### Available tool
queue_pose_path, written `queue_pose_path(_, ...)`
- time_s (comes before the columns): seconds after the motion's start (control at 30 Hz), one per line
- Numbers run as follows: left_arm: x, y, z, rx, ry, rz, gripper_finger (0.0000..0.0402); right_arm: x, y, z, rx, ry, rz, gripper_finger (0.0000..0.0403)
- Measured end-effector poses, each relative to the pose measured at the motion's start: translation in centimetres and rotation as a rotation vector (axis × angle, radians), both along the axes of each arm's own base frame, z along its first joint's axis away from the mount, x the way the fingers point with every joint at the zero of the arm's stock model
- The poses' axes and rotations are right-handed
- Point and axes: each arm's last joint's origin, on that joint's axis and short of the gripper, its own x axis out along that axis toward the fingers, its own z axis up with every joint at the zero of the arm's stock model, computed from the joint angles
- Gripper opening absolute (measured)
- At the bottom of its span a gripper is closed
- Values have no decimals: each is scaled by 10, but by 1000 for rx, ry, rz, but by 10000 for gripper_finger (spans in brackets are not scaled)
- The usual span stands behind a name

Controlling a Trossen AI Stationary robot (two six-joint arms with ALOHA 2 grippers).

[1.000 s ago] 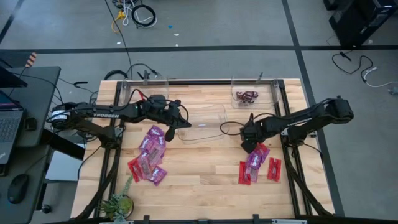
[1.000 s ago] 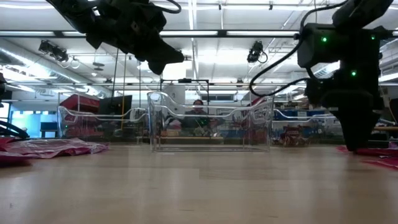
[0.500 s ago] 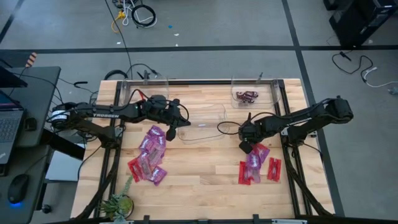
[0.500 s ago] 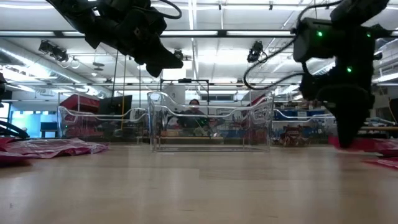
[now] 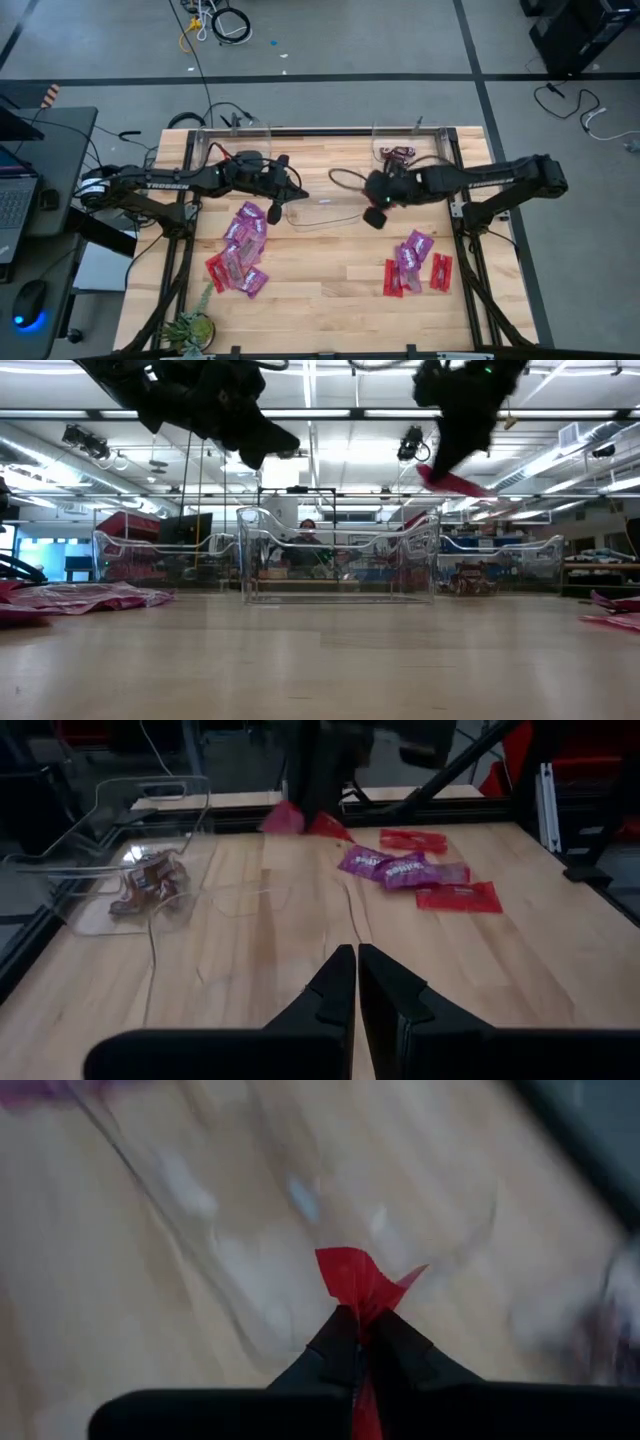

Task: Sort candy
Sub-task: Put the red candy pack into the bottom transparent bin

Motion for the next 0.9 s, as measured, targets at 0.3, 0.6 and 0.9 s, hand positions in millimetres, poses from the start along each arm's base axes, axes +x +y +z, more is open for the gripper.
queue_pose_path(0.3, 3, -4, 17, 56, -168, -32, 18, 43, -41, 0, -157, -66, 156, 16)
queue_pose_path(0.6, -5, -6, 3, 54, -243, -34, 5, 76, -63, -31, -160, 32, 247, 15)
queue_pose_path(0.9, -23, -10, -27, -15, -309, -30, 2, 85, -75, -56, -130, 98, 275, 15)
